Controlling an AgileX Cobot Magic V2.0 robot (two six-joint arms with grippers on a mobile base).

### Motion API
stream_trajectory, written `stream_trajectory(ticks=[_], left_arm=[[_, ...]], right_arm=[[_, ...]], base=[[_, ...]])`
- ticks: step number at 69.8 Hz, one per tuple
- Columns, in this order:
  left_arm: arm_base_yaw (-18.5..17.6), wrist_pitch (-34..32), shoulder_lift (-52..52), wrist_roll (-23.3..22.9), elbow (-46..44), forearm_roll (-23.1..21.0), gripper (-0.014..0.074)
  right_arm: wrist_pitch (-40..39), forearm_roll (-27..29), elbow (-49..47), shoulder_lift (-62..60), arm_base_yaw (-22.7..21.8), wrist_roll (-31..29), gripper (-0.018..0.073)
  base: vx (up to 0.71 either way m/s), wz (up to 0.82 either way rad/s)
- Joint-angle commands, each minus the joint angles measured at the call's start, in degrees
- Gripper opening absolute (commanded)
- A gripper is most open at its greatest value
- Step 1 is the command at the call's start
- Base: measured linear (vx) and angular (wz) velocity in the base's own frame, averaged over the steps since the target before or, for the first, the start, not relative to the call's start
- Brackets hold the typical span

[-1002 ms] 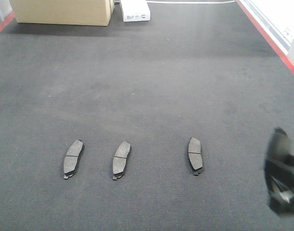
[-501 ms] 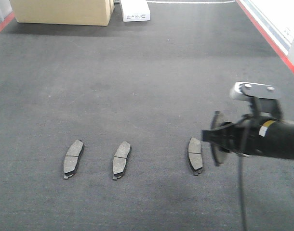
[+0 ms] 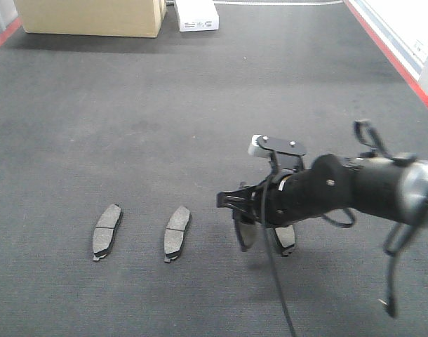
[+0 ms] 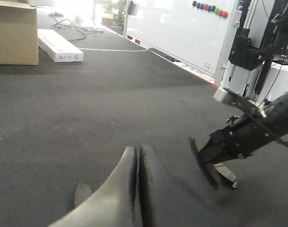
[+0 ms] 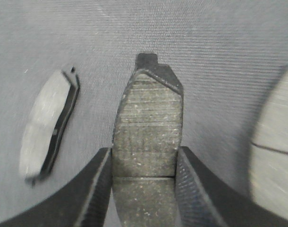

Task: Move and align brake pads A on conveyor
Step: 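Swing the right arm in and lower its pad beside the farthest pad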

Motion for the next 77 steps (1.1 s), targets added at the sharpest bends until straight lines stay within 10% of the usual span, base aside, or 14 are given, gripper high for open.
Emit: stream_trajectory(ticks=[1, 53, 77], left_arm=[[-0.17, -4.03, 0.62, -0.54, -1.40, 0.46, -0.0006], [-0.17, -4.03, 0.62, -0.54, -1.40, 0.46, -0.0006], [-0.17, -4.03, 0.62, -0.54, -1.40, 0.46, -0.0006]], right_arm=[[-3.17, 2.95, -3.84, 0.06, -0.02, -0.30, 0.0061], [2.52, 4.02, -7.72, 5.08, -0.02, -0.35, 0.0120], [2.59, 3.97, -7.72, 5.08, -0.02, -0.35, 0.0291]], base=[[0.00, 0.00], [0.00, 0.00], [0.00, 0.00]])
